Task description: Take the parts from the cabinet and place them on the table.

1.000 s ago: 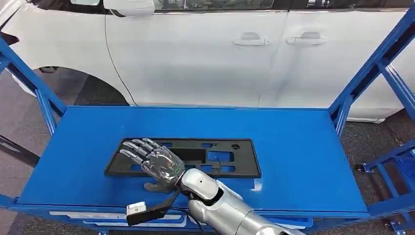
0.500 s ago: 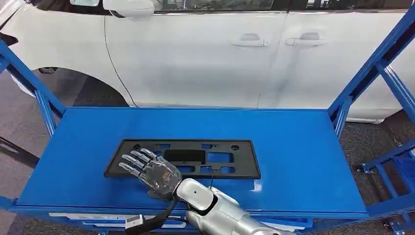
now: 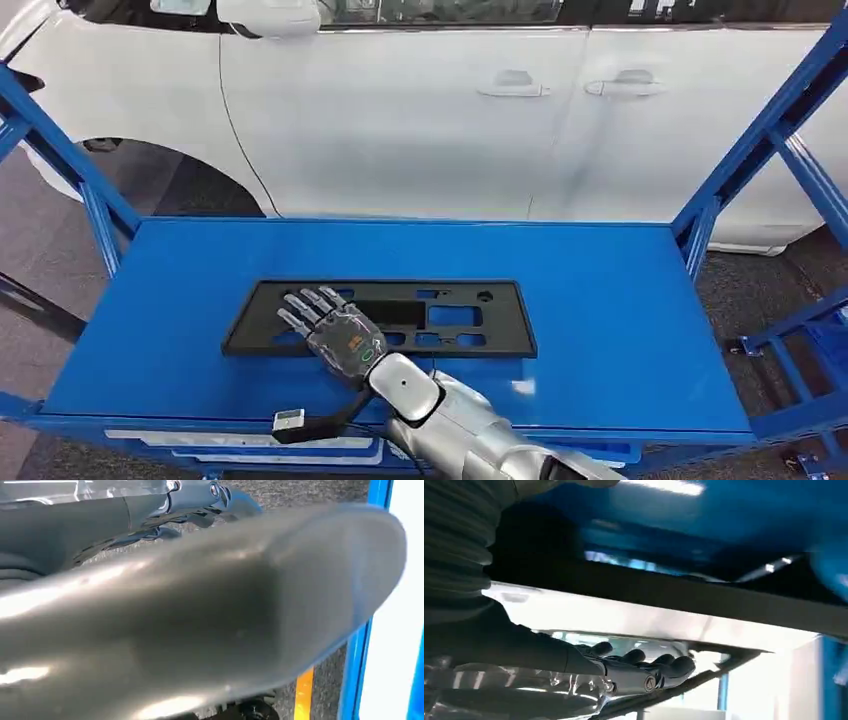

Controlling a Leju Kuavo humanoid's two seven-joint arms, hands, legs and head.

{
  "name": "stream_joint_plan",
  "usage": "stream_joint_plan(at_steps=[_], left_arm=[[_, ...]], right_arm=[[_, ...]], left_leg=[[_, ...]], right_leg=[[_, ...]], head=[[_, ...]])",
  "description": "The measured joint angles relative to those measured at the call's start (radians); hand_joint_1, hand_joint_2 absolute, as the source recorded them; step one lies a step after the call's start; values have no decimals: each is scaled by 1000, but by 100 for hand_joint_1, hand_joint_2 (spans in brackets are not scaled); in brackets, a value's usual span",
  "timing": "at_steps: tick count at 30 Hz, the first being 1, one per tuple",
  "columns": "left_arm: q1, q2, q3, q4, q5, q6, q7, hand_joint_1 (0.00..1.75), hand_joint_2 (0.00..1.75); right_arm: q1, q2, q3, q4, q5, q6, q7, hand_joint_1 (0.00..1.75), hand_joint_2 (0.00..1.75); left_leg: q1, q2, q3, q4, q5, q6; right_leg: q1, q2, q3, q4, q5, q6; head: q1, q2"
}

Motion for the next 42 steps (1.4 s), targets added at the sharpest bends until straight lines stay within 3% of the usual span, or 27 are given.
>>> stream_joint_plan(at_steps=[2, 3, 5, 6, 7, 8, 10, 11, 12, 13, 17, 18, 19, 20, 22, 23, 24, 26, 28, 30, 31, 34, 35, 38, 39, 40, 42], left_arm=[[-1, 2, 0, 0, 0, 0, 0, 0, 0], [-1, 2, 0, 0, -1, 0, -2, 0, 0], [0, 6, 0, 0, -1, 0, -2, 0, 0], [1, 7, 0, 0, -3, 0, -2, 0, 0], [3, 7, 1, 0, -7, 0, -2, 0, 0], [5, 7, 1, 0, -8, 0, -2, 0, 0], [5, 8, 1, 0, -10, -1, -2, 0, 0], [4, 11, 1, 0, -10, -1, -2, 0, 0], [3, 11, 1, 0, -11, -1, -3, 0, 0], [0, 12, 1, 0, -11, -1, -3, 0, 0], [2, 14, 2, 0, -16, -2, -5, 0, 0], [1, 13, 2, 0, -16, -2, -5, 0, 0], [0, 13, 2, 0, -16, -4, -6, 0, 0], [-1, 13, 2, 0, -16, -7, -8, 0, 0], [0, 13, 3, 0, -17, -11, -13, 0, 0], [1, 13, 3, 0, -18, -15, -15, 0, 0], [1, 13, 3, 0, -18, -20, -18, 0, 0], [0, 13, 3, 0, -18, -31, -29, 0, 0], [-1, 13, 3, 0, -18, -44, -42, 0, 0], [-1, 13, 3, 0, -19, -53, -56, 0, 0], [-1, 13, 4, 0, -19, -60, -66, 0, 175], [0, 13, 10, 0, -18, -71, -86, 0, 175], [-1, 13, 11, 0, -18, -72, -89, 0, 175], [0, 16, 15, 0, -16, -61, -86, 0, 175], [2, 16, 15, 0, -16, -60, -79, 0, 175], [3, 16, 16, 0, -16, -60, -77, 0, 175], [3, 16, 19, 0, -15, -60, -77, 0, 175]], right_arm=[[-24, 0, -13, 23, 1, 8, 27, 0, 175], [-34, 0, -19, 35, 2, 16, 38, 0, 175], [-50, -3, -39, 59, 2, 21, 56, 0, 175], [-54, -8, -47, 68, 3, 21, 63, 0, 175], [-58, -12, -58, 76, 6, 19, 68, 0, 175], [-62, -15, -66, 81, 12, 18, 75, 0, 175], [-73, -20, -84, 90, 20, 18, 86, 3, 175], [-79, -21, -90, 92, 21, 18, 88, 159, 175], [-82, -22, -97, 94, 21, 18, 92, 175, 175], [-83, -24, -101, 96, 21, 18, 94, 175, 175], [-83, -33, -119, 105, 21, 24, 82, 175, 175], [-84, -35, -127, 106, 21, 25, 76, 175, 175], [-84, -37, -132, 108, 21, 25, 72, 175, 175], [-85, -40, -135, 110, 22, 25, 71, 175, 175], [-80, -45, -141, 115, 23, 23, 63, 175, 175], [-80, -46, -143, 116, 23, 21, 62, 175, 175], [-80, -47, -147, 116, 23, 18, 58, 175, 175], [-80, -47, -154, 116, 28, 16, 49, 175, 175], [-82, -47, -162, 116, 36, 13, 39, 175, 175], [-83, -47, -169, 116, 37, 8, 32, 175, 175], [-82, -47, -172, 116, 38, 2, 25, 175, 175], [-86, -46, -188, 114, 39, -23, 9, 175, 175], [-86, -46, -191, 114, 39, -26, 5, 175, 175], [-84, -46, -205, 113, 32, -51, -17, 175, 175], [-82, -46, -212, 106, 25, -66, -31, 175, 175], [-79, -47, -219, 91, 18, -77, -42, 175, 175], [-74, -52, -243, 37, 3, -86, -67, 175, 175]], left_leg=[[2, 1, 1, 5, -3, -10], [2, 2, -9, 32, -27, -17], [6, 2, -78, 185, -115, -28], [6, 2, -114, 266, -149, -31], [6, 2, -136, 320, -161, -33], [7, 2, -135, 320, -148, -33], [8, 2, -59, 175, -67, -30], [9, 2, -3, 68, -23, -27], [8, 3, 33, -8, -15, -22], [0, 2, 33, -9, -21, -15], [-2, 1, 25, -9, -12, 6], [10, 3, 30, -21, -2, 17], [9, 6, 29, -23, 1, 22], [9, 7, 25, -23, 3, 27], [7, 7, 17, -22, 5, 29], [6, 8, 14, -20, 5, 29], [6, 8, 14, -19, 5, 29], [6, 6, 16, -18, 4, 27], [5, 4, 17, -13, 1, 22], [0, 1, 11, -7, -3, 9], [0, 1, 12, -8, -2, 3], [5, 3, 10, 3, -13, -15], [5, 3, -10, 47, -45, -18], [7, 3, -123, 289, -153, -28], [8, 3, -144, 328, -154, -29], [9, 3, -136, 304, -128, -29], [13, 4, -62, 142, -36, -28]], right_leg=[[-12, -1, 7, -16, 13, -11], [-12, -1, 9, -20, 16, -15], [-11, -2, 6, -20, 18, -18], [-11, -2, 4, -19, 18, -18], [-11, -2, 3, -18, 18, -18], [-11, -2, 4, -18, 18, -18], [-11, -2, 7, -17, 19, -16], [-11, -1, 9, -16, 18, -13], [-10, -1, 9, -15, 19, -9], [-4, -1, 8, -14, 18, -4], [-6, 0, 5, -20, 26, 14], [-2, 0, 2, -16, 23, 21], [-4, 0, -6, 5, 5, 26], [-6, 0, -32, 61, -34, 29], [-10, 0, -121, 245, -122, 34], [-11, 0, -151, 308, -138, 36], [-12, -1, -158, 321, -131, 36], [-13, -1, -101, 210, -59, 32], [-11, -1, -1, 9, 20, 18], [-6, -1, 1, -9, 12, 13], [-3, -1, -1, -9, 11, 9], [-10, -4, 7, -25, 22, -9], [-12, -4, 7, -25, 22, -14], [-9, -4, 5, -24, 21, -16], [-8, -3, 5, -23, 21, -16], [-8, -2, 6, -22, 20, -16], [-9, 1, 6, -17, 17, -13]], head=[[0, 0], [-1, 0], [-2, 0], [-1, 0], [-2, 0], [-2, 0], [-2, 0], [-2, 0], [-1, 0], [-2, 0], [0, 0], [-1, 0], [0, 0], [4, 0], [4, 0], [4, 0], [4, 0], [5, 0], [5, 0], [3, 0], [3, 0], [3, 0], [1, 0], [2, 0], [1, 0], [2, 0], [2, 0]])
